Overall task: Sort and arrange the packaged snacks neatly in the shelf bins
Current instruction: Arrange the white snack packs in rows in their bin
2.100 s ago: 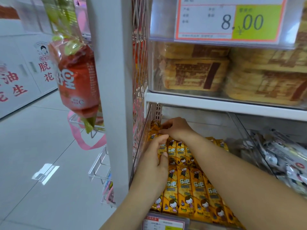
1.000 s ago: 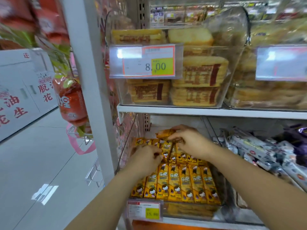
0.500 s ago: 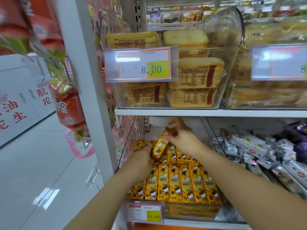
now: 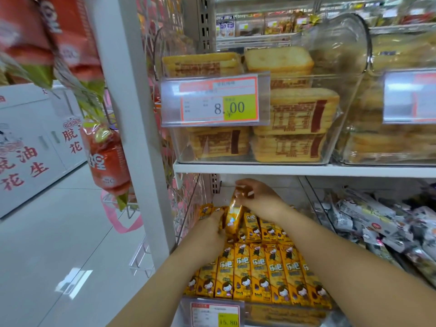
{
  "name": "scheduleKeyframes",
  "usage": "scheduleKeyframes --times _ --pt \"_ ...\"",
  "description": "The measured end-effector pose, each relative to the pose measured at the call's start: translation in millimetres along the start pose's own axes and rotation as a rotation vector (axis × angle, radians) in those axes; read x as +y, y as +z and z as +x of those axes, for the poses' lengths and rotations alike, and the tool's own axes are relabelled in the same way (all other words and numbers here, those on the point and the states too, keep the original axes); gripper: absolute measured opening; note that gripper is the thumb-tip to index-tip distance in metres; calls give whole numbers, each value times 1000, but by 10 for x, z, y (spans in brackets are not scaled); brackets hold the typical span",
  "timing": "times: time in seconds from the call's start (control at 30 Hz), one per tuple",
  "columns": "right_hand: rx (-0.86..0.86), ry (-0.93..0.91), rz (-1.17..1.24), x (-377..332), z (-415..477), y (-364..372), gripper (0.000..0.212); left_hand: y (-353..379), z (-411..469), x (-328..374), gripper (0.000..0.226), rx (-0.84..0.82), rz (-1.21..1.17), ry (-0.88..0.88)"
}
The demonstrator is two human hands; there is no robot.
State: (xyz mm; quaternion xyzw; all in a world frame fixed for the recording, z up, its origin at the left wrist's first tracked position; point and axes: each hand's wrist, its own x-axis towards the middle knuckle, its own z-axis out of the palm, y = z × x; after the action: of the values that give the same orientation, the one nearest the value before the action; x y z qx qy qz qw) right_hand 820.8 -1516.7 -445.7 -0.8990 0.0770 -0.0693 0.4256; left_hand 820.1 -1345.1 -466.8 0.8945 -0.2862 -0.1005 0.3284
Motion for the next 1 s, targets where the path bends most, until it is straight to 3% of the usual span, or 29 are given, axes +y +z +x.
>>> scheduleKeyframes --times 0.13,0.2,0.27,0.4,0.47,0.57,0.73,0.9,1.0 --pt "290 66 72 -64 -61 -109 22 -20 9 82 45 198 -103 -14" --pt "337 76 77 -92 -138 -116 19 -23 57 118 45 245 -157 -6" --pt "259 65 -23 -120 -237 -94 29 -13 117 147 39 247 -184 0" --pt "-112 -4 -245 -112 -379 -54 15 61 203 120 32 164 -1 -22" --pt "-91 -42 -291 -84 -404 -113 8 104 236 76 29 99 137 -21" --pt "29 -107 -427 -70 -477 -308 22 120 276 44 31 85 216 -7" --pt "224 -143 -656 147 -696 -755 27 163 324 26 42 21 264 15" --pt "24 -113 -513 395 -859 -844 28 234 402 59 43 -17 416 12" --pt "24 -136 -447 420 -895 -865 29 160 447 45 43 -79 412 43"
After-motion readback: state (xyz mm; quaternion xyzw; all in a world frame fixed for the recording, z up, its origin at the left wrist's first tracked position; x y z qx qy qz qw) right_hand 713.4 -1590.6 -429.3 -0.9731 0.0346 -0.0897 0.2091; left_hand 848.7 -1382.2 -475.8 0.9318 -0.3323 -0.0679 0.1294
